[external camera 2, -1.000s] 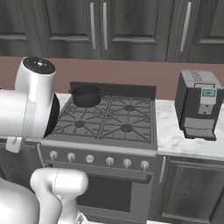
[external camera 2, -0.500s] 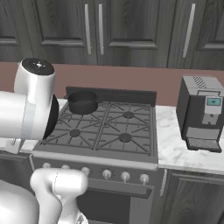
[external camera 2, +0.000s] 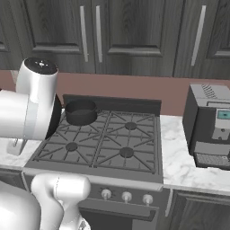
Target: Move the pot and pan from the stove into the sink.
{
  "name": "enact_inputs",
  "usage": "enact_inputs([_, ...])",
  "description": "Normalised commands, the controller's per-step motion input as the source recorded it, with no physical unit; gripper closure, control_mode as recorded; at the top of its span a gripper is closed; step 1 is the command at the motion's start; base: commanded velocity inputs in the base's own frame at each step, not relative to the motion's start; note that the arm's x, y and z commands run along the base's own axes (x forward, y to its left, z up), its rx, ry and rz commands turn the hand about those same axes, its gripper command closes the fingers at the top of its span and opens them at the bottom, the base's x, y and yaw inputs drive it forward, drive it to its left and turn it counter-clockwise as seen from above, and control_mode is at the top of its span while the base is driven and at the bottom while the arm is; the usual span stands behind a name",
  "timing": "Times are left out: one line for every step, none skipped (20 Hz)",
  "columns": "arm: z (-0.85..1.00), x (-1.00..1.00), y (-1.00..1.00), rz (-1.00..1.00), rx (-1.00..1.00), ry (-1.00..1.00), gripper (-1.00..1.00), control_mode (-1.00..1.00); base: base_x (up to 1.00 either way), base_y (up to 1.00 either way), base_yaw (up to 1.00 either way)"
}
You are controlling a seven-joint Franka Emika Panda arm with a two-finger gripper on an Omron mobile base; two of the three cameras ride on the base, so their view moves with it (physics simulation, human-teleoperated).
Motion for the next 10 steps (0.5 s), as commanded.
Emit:
enact_inputs([0.0,0.0,0.0,0.0,0.0,0.0,-1.0,-1.0,0.0,0.0,0.0])
enact_inputs([0.0,0.0,0.0,0.0,0.0,0.0,-1.0,-1.0,0.0,0.0,0.0])
enact_inputs([0.0,0.0,0.0,0.0,0.0,0.0,-1.0,-1.0,0.0,0.0,0.0])
enact_inputs([0.0,0.0,0.0,0.0,0.0,0.0,-1.0,-1.0,0.0,0.0,0.0])
enact_inputs([0.0,0.0,0.0,0.0,0.0,0.0,-1.0,-1.0,0.0,0.0,0.0])
enact_inputs([-0.02,-0.01,0.0,-0.01,0.02,0.0,-1.0,-1.0,0.0,0.0,0.0])
enact_inputs([-0.04,-0.11,0.0,-0.03,0.03,-0.02,-1.0,-1.0,0.0,0.0,0.0])
enact_inputs([-0.09,-0.2,0.0,-0.06,0.04,-0.04,-1.0,-1.0,0.0,0.0,0.0])
enact_inputs([-0.13,-0.25,0.0,-0.06,0.04,-0.04,-1.0,-1.0,0.0,0.0,0.0])
enact_inputs([-0.2,-0.31,-0.04,-0.08,0.01,0.0,-1.0,-1.0,0.0,0.0,0.0])
